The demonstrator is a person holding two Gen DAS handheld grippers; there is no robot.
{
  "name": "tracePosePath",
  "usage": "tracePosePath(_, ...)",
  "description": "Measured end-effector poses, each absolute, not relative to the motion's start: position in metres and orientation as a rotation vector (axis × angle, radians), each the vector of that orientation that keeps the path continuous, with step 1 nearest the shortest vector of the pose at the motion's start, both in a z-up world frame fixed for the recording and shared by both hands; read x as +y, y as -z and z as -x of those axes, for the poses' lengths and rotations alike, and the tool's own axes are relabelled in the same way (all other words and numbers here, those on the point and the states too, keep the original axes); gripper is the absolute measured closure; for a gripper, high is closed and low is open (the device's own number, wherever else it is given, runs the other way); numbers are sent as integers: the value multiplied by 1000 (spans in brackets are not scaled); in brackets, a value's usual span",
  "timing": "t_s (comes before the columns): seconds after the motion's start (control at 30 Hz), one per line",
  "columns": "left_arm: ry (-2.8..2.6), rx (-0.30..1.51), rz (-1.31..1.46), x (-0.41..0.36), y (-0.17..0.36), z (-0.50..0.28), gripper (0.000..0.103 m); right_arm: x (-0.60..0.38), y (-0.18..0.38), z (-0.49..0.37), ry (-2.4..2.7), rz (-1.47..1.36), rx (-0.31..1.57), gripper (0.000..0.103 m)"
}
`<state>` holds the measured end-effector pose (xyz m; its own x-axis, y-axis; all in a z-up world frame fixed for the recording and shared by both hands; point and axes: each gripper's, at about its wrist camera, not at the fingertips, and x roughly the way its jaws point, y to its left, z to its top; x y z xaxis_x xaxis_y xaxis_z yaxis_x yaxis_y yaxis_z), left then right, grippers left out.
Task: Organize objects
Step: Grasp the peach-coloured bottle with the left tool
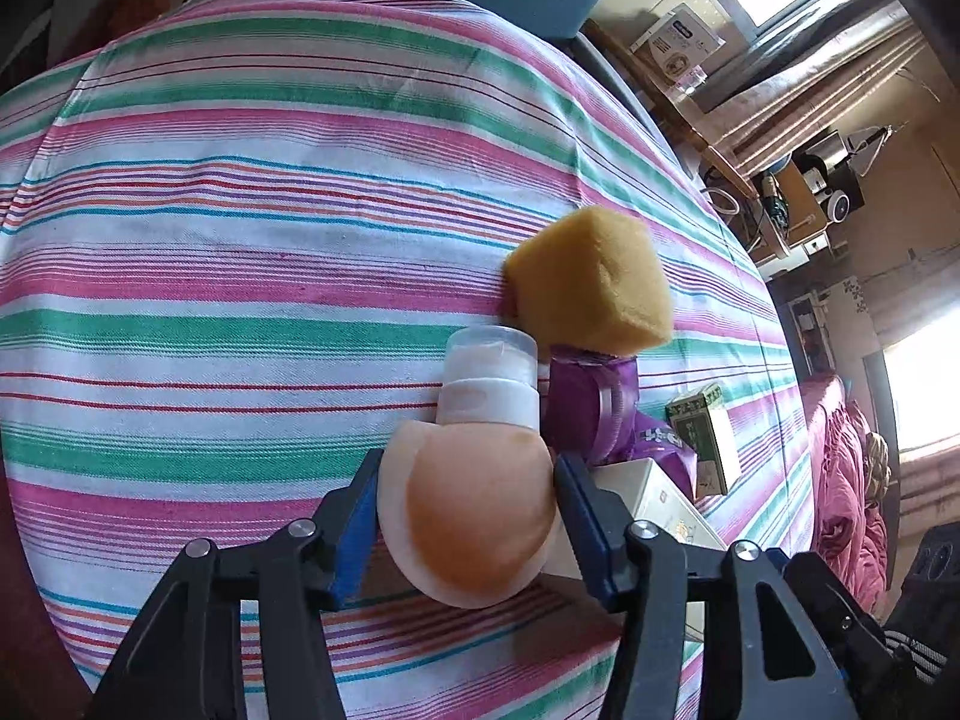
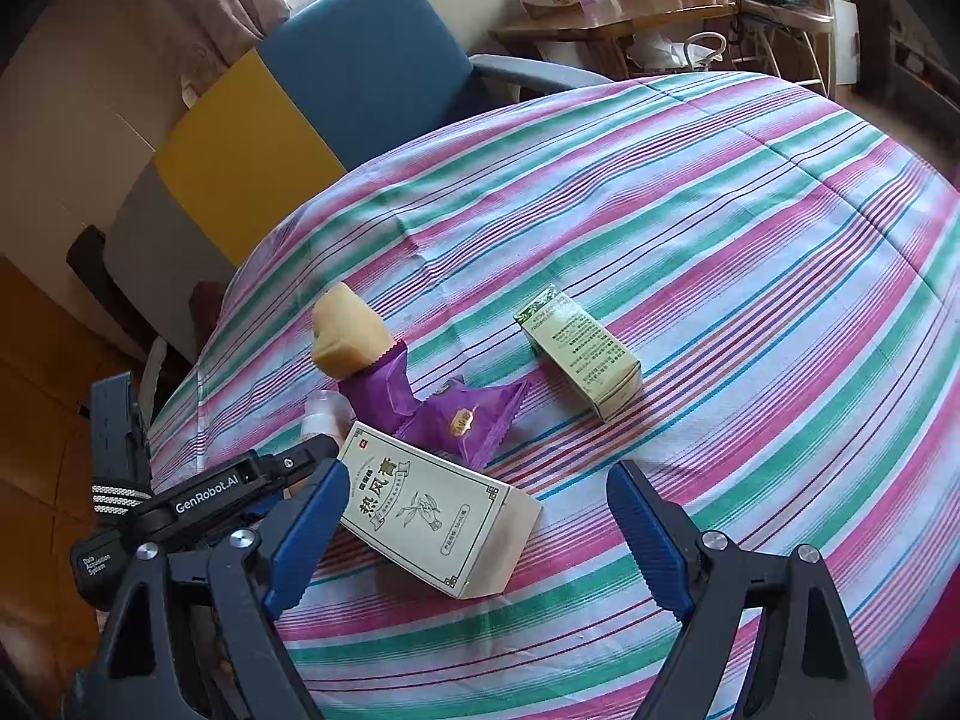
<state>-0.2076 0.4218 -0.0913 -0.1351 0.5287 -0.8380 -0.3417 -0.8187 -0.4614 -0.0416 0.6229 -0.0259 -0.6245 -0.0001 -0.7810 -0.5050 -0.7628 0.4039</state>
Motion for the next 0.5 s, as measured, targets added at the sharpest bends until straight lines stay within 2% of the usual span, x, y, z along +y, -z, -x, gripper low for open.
tracePosePath(0.07, -2001, -209, 1552, 414, 88, 201, 55, 623, 26, 42, -2427, 1172, 874, 15)
tracePosePath(0.13, -2002, -211, 1542, 408, 84, 196, 55, 623, 27, 43, -2424, 1177, 856, 15)
tracePosePath(0.2, -2005, -193, 1526, 401, 77, 187, 61, 623, 28, 45, -2423, 1183, 836, 15)
tracePosePath(0.27, -2007, -178, 1492, 393, 67, 179, 74, 621, 28, 47, -2426, 1190, 809, 15)
tracePosePath(0.4, -2040, -82, 1458, 386, 51, 167, 74, 614, 31, 52, -2426, 1229, 743, 15)
tracePosePath(0.5, -2023, -119, 1495, 376, 53, 169, 70, 614, 31, 51, -2415, 1225, 712, 15)
